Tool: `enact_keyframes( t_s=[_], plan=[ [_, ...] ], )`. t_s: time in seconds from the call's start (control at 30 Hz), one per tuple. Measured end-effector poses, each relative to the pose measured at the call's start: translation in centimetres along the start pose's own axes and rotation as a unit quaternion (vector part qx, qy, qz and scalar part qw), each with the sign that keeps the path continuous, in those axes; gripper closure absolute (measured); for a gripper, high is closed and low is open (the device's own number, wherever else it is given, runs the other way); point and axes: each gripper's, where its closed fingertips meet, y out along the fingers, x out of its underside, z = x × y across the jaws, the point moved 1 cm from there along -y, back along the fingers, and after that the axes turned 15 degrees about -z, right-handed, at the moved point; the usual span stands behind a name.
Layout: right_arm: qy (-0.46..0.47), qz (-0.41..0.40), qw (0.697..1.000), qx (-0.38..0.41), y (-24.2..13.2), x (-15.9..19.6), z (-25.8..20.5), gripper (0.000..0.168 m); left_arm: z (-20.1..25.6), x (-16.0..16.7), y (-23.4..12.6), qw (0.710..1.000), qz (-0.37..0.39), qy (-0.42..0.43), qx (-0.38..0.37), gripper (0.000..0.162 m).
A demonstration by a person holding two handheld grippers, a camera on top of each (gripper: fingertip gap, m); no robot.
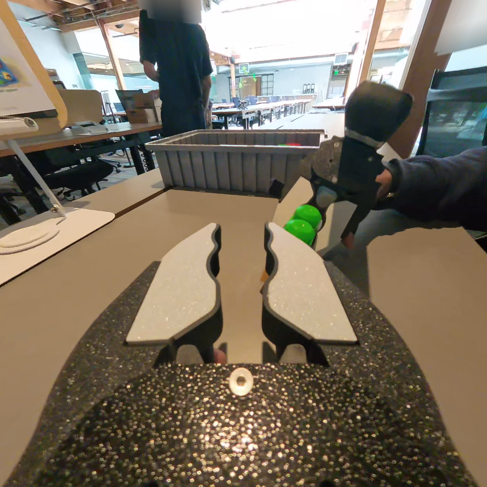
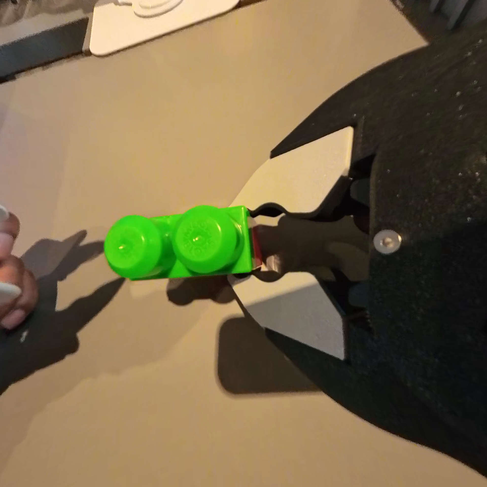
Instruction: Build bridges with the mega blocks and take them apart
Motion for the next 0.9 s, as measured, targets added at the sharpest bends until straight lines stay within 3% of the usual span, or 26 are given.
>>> enact_keyframes(
  t_s=[0.13,0.23,0.3,0.4,0.53,0.6,0.7,0.9],
  plan=[
    [0.028,0.036,0.998,0.047,-3.1,-1.0,2.3,0.130,0.1,0.1,0.2,1.000,-0.007,0.005,-0.004,0.132],
    [0.083,0.089,0.986,0.114,-10.2,-1.4,6.6,0.130,-0.2,0.0,0.0,1.000,-0.001,-0.002,-0.007,0.132],
    [0.133,0.088,0.974,0.162,-15.8,1.1,10.5,0.130,-0.4,0.1,-0.2,1.000,-0.001,-0.007,-0.010,0.133],
    [0.224,-0.021,0.949,0.221,-21.2,9.9,16.5,0.130,-0.6,0.1,-0.2,1.000,-0.003,-0.010,-0.014,0.133],
    [0.309,-0.257,0.903,0.153,-20.8,23.7,18.7,0.131,-0.4,0.4,0.1,1.000,-0.018,-0.005,-0.013,0.133],
    [0.311,-0.347,0.878,0.105,-19.6,28.4,17.7,0.131,-0.3,0.5,0.3,1.000,-0.024,-0.001,-0.013,0.133],
    [0.301,-0.418,0.855,0.063,-18.0,31.7,16.2,0.131,-0.4,0.5,0.3,1.000,-0.023,0.000,-0.016,0.133],
    [0.292,-0.451,0.840,0.077,-16.2,32.8,16.2,0.131,-0.6,0.3,-0.1,1.000,-0.011,-0.009,-0.020,0.134]
  ],
)
